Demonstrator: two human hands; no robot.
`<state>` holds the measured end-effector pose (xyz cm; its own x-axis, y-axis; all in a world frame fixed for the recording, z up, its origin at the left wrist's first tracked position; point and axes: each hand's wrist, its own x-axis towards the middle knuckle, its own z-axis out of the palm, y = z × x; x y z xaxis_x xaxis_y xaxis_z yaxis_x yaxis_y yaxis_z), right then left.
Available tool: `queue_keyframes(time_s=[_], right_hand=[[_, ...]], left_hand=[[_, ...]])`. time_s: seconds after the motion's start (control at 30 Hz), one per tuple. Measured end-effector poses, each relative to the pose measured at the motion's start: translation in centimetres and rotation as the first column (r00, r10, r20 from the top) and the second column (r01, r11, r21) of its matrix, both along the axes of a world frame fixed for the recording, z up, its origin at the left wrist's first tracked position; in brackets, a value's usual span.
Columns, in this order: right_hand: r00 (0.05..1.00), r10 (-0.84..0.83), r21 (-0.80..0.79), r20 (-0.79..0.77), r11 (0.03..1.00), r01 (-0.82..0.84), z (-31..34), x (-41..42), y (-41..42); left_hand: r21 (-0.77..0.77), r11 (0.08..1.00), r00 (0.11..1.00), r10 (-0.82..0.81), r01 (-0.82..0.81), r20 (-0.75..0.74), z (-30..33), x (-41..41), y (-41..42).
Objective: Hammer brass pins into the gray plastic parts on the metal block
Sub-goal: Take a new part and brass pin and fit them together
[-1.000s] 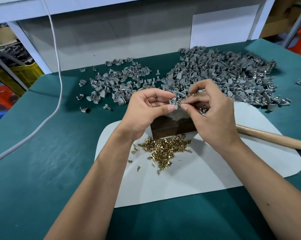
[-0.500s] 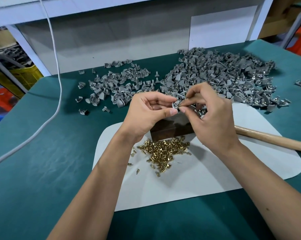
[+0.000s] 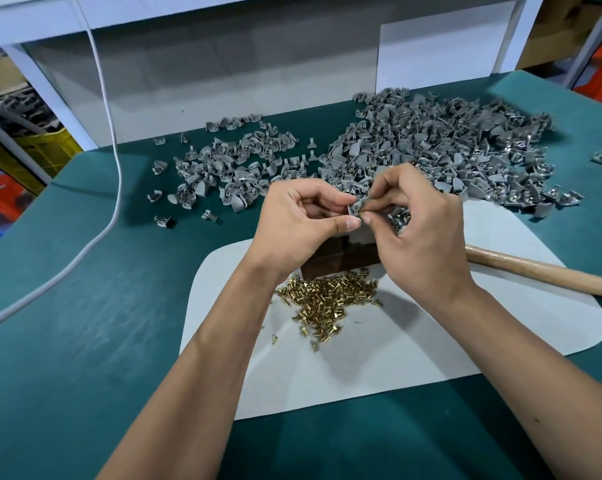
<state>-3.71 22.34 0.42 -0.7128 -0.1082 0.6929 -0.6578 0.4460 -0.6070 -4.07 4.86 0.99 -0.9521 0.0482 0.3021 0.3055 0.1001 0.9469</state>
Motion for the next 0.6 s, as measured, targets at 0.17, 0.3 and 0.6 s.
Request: queue_keyframes(time_s=[0.17, 0.3, 0.6], right_hand=[[0.999, -0.005, 0.009, -0.032, 1.000, 0.005, -0.11, -0.33, 0.11], [0.999, -0.012, 0.041, -0.043, 0.999, 0.014, -0.13, -0.55, 0.16], [0.988, -0.060, 0.095, -0.140, 0.993, 0.073, 0.04, -0.42, 0.34]], left_hand=[[0.066, 0.998, 1.000, 0.002, -0.003, 0.011, -0.64, -0.12, 0.07], [0.112, 0.994, 1.000, 0.004, -0.006, 0.026, -0.77, -0.30, -0.10], [0.198, 0.977, 0.994, -0.094, 0.081, 0.056, -0.39, -0.04, -0.80]])
